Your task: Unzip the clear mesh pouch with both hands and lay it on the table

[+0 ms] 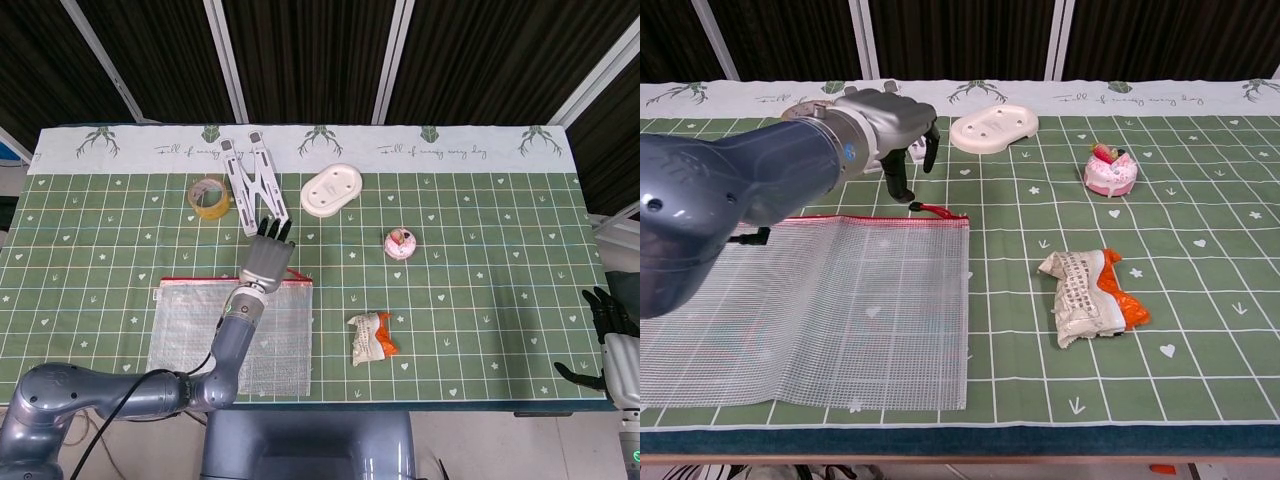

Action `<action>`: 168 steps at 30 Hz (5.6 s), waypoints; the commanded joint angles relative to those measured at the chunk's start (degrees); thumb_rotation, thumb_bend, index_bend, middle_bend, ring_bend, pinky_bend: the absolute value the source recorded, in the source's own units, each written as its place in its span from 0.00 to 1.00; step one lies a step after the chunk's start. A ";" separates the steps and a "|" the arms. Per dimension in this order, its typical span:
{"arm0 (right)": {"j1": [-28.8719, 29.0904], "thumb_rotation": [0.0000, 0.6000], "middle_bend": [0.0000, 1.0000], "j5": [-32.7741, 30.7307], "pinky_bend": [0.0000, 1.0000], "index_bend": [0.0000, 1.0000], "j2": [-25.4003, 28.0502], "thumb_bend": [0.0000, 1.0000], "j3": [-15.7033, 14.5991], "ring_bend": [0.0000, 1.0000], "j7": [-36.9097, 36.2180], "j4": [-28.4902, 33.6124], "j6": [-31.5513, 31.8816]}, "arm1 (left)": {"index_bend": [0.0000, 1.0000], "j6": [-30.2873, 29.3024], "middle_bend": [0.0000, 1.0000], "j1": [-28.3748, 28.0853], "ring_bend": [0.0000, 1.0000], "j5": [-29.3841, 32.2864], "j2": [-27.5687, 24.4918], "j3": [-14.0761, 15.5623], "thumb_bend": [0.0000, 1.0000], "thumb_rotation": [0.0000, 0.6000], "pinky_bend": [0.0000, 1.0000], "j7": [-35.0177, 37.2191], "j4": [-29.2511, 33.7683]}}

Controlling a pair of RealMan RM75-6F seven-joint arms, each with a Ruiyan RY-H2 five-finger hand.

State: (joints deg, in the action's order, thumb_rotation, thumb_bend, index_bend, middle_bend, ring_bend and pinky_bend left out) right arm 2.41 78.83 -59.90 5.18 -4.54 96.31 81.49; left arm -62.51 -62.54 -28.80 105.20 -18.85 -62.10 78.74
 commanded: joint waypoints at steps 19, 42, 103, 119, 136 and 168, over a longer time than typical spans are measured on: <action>-0.07 1.00 0.00 -1.03 0.21 0.00 0.45 0.17 0.27 0.00 -0.87 0.58 -0.49 | 0.47 3.52 0.07 -5.24 0.00 3.51 8.42 0.49 0.30 1.00 0.00 -1.01 -13.40; -0.23 1.00 0.00 -0.79 0.21 0.00 0.56 0.20 0.25 0.00 -0.64 0.82 -0.08 | 0.50 4.35 0.08 -5.18 0.00 3.61 9.25 0.81 0.30 1.00 0.00 -1.73 -16.13; 5.57 1.00 0.00 -13.99 0.21 0.00 6.30 0.21 4.89 0.00 1.93 19.23 -10.12 | 0.59 -3.81 0.13 -12.12 0.00 -0.16 -6.86 -9.23 0.42 1.00 0.00 -2.44 11.14; 26.43 1.00 0.00 -51.86 0.21 0.16 2.95 0.24 20.69 0.00 11.15 32.81 -14.74 | 0.59 -5.32 0.13 -16.22 0.00 1.79 -10.53 -10.93 0.42 1.00 0.00 -0.82 15.48; 44.66 1.00 0.00 -75.33 0.21 0.35 -10.99 0.36 26.35 0.00 16.04 27.82 -7.41 | 0.59 -6.02 0.13 -19.39 0.00 3.73 -12.82 -10.11 0.42 1.00 0.00 0.62 17.46; 51.23 1.00 0.07 -80.11 0.21 0.52 -19.97 0.41 31.65 0.00 16.82 25.14 -1.26 | 0.59 -6.86 0.13 -22.28 0.00 5.58 -14.95 -8.02 0.42 1.00 0.00 3.91 18.39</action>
State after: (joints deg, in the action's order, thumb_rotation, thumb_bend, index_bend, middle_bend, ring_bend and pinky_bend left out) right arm 53.65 -1.29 -79.86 36.81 12.25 121.43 80.20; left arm -69.37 -84.81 -23.22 90.26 -26.88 -58.21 97.11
